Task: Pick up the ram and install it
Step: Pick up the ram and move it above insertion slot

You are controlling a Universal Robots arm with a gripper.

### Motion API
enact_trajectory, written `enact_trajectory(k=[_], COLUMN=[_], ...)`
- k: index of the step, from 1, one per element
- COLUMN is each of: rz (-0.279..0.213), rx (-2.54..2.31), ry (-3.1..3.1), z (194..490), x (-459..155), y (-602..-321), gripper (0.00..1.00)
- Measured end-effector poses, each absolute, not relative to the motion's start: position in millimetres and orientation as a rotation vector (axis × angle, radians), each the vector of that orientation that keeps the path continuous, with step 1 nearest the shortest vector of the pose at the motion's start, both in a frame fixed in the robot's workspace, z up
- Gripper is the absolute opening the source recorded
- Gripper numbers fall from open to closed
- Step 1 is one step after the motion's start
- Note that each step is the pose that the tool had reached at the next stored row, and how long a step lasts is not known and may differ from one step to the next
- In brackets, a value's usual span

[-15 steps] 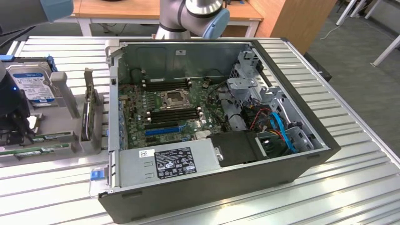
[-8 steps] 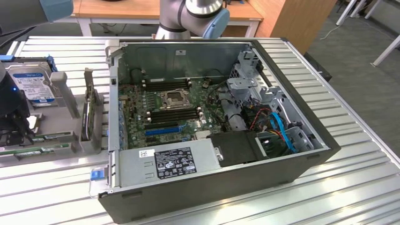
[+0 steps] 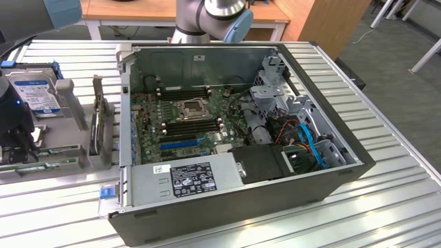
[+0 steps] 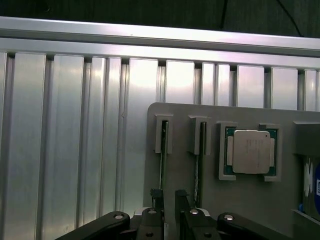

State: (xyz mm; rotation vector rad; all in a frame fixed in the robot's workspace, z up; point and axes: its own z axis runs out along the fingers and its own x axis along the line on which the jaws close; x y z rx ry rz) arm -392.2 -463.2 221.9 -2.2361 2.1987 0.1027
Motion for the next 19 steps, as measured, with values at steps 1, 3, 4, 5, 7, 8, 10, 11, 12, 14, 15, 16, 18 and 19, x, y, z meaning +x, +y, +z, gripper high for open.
enact_trajectory(k=[1, 3, 4, 5, 7, 8, 10, 11, 12, 14, 15, 16, 18, 19], rz=[0.103, 0.103, 0.103, 0.103, 0.103, 0.103, 0.103, 0.103, 0.103, 0.103, 0.103, 0.103, 0.103, 0.103], rx=[-2.236, -2.236, -2.236, -2.236, -2.236, -2.236, -2.236, -2.236, -2.236, -2.236, -2.236, -2.236, -2.236, -2.236], ry=[2.199, 2.199, 2.199, 2.199, 2.199, 2.199, 2.199, 2.199, 2.199, 2.199, 2.199, 2.199, 2.199, 2.199], z=[221, 219, 218, 217, 215, 215, 213, 212, 211, 210, 210, 210, 210, 210], x=[-392, -392, -392, -392, -392, -392, -392, -392, -392, -392, -392, -392, -392, -392], y=[-463, -464, -464, -464, -464, -464, -465, -465, -465, -465, -465, -465, -465, -465], gripper=[0.24, 0.24, 0.24, 0.24, 0.24, 0.24, 0.24, 0.24, 0.24, 0.24, 0.24, 0.24, 0.24, 0.24])
